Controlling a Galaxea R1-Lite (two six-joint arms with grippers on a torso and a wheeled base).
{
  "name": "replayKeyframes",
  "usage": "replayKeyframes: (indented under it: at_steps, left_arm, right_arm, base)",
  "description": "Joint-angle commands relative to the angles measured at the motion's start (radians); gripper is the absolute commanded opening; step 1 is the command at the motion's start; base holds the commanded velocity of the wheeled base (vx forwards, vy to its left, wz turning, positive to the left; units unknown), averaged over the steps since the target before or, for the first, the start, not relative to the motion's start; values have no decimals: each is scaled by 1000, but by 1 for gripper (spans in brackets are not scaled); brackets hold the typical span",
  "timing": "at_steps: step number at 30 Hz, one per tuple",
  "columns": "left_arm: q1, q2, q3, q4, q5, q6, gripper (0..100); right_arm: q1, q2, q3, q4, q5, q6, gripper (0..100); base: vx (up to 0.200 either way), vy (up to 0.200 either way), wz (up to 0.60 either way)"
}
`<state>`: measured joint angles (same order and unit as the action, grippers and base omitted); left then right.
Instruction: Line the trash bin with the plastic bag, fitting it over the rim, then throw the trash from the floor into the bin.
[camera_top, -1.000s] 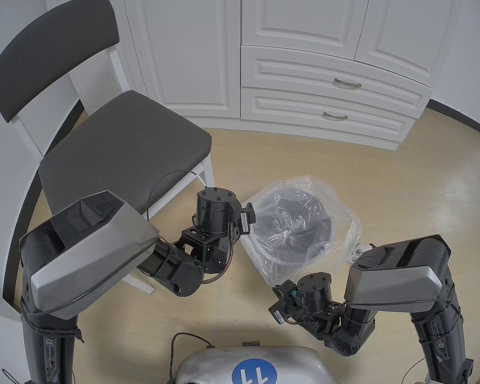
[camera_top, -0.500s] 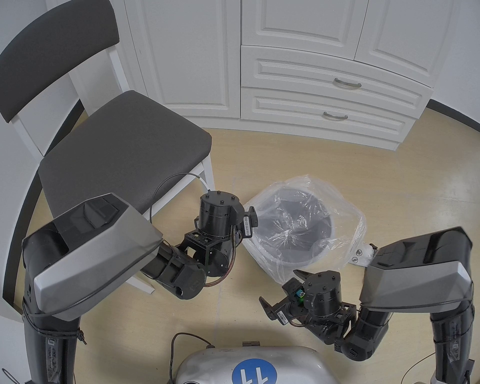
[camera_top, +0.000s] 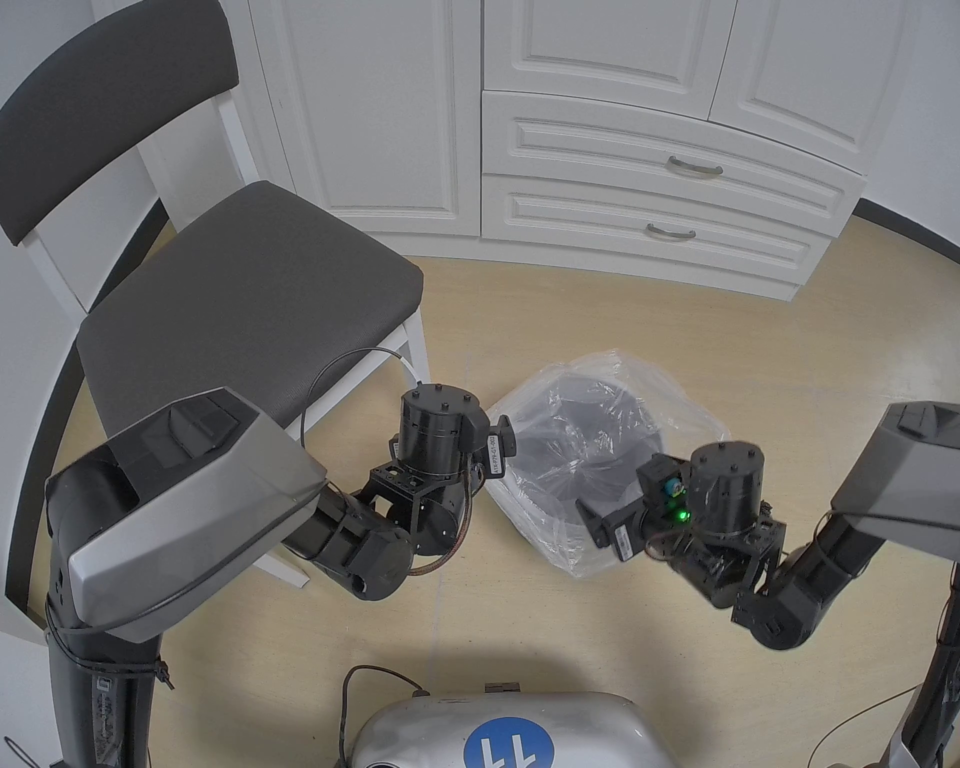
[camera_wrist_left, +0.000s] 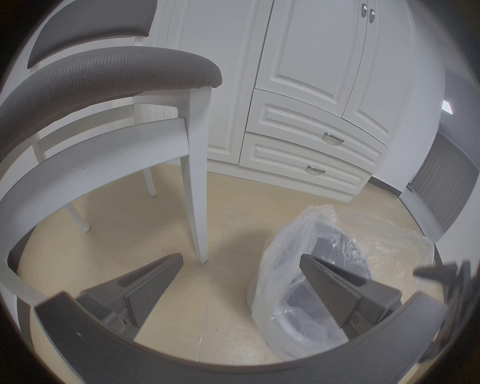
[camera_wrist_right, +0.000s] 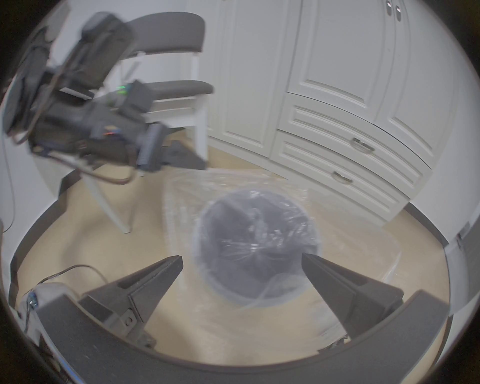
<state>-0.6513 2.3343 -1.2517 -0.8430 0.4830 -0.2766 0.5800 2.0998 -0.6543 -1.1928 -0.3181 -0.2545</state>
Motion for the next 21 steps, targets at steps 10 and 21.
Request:
replayKeyframes:
  at_steps: [10, 21]
  left_arm:
    - [-2, -27, 176, 1, -50, 126, 100]
    - [35, 25, 120, 19, -50, 125, 100]
  right_arm:
    - [-198, 72, -240, 124, -9, 50, 100]
    - [-269, 55, -222, 140, -87, -40, 100]
  base:
    - [0, 0, 0]
    - [0, 0, 0]
